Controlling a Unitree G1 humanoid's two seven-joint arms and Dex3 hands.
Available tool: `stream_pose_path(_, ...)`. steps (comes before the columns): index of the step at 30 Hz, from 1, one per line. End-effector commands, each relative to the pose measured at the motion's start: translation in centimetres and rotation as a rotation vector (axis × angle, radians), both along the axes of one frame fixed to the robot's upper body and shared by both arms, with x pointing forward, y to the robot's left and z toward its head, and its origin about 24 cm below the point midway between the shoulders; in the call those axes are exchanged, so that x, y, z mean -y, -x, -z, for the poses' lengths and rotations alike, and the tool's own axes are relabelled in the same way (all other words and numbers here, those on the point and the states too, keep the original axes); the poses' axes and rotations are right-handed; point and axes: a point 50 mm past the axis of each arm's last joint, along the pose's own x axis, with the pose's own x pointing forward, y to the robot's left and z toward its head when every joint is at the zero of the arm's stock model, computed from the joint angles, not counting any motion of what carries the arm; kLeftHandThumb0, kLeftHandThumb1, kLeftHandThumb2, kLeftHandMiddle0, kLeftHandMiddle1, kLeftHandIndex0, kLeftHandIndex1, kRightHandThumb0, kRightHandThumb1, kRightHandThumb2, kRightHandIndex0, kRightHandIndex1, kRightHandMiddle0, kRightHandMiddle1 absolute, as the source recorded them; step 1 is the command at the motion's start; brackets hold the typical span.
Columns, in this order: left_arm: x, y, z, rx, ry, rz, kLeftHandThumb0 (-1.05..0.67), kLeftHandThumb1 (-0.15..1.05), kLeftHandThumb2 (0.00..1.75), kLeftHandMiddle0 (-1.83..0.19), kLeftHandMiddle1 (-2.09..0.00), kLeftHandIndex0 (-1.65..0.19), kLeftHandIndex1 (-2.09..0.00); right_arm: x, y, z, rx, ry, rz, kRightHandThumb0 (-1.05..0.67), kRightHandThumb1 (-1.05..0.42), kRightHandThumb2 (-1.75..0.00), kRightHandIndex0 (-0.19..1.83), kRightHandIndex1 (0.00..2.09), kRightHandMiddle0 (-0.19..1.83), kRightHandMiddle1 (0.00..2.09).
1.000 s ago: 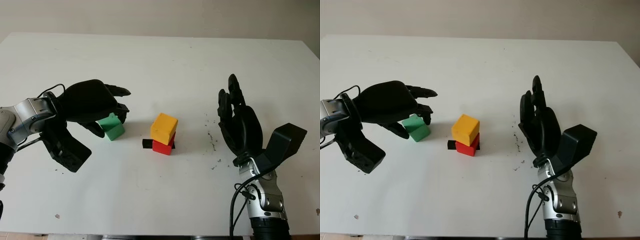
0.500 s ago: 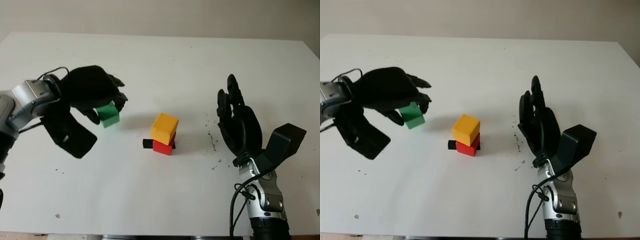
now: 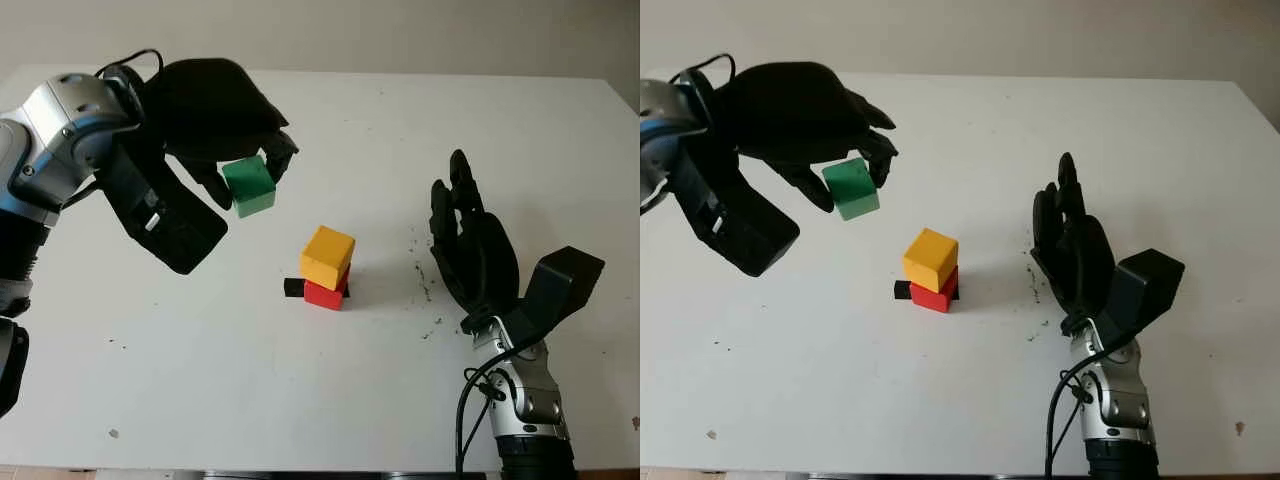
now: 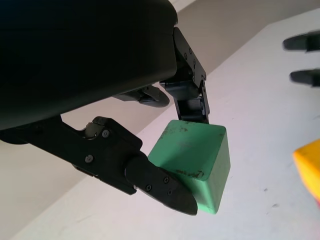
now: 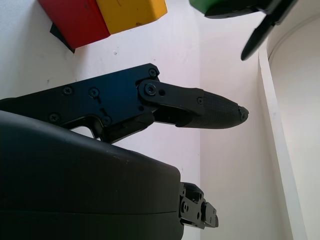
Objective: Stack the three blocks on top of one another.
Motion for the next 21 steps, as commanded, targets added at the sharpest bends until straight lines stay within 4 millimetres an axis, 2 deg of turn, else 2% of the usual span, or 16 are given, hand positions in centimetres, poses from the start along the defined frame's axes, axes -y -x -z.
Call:
stream_pose_path(1,0.8,0.6,-1.5,0.008,0.034,0.028,-0.43,0.9,0.06,-0.4,-0.05,-0.58,-1.19,-0.1,0.0,0.0,0.009,0.005,-0.001,-0.68,-1.05,-0.58,-0.19,0.0,-0.19,0.0)
stream_pose_path(7,1.3,1.0,-2.1,-0.171,0.138,0.02,-0.39,0.94,0.06,-0.36,-0.04,-0.5,-1.27,-0.3,-0.1,0.0,0.019,0.017,0.006,-0.68,-1.05,-0.59,-0.19,0.0,-0.19,0.0)
stream_pose_path(15,1.6,1.6,-2.6,-0.208,0.193,-0.015,-0.42,0.99,0.06,-0.34,-0.05,-0.36,-1.45,-0.6,-0.2,0.1,0.011,0.005,0.01,-0.7,-1.05,-0.56,-0.19,0.0,-0.19,0.0)
stream_pose_path(21,1.6,1.6,-2.3,-0.289,0.291,-0.092,-0.38,0.99,0.05,-0.32,-0.05,-0.37,-1.38,-0.8,-0.3,0.1,0.012,0.011,0.003,-0.69,-1.05,-0.57,-0.19,0.0,-0.19,0.0)
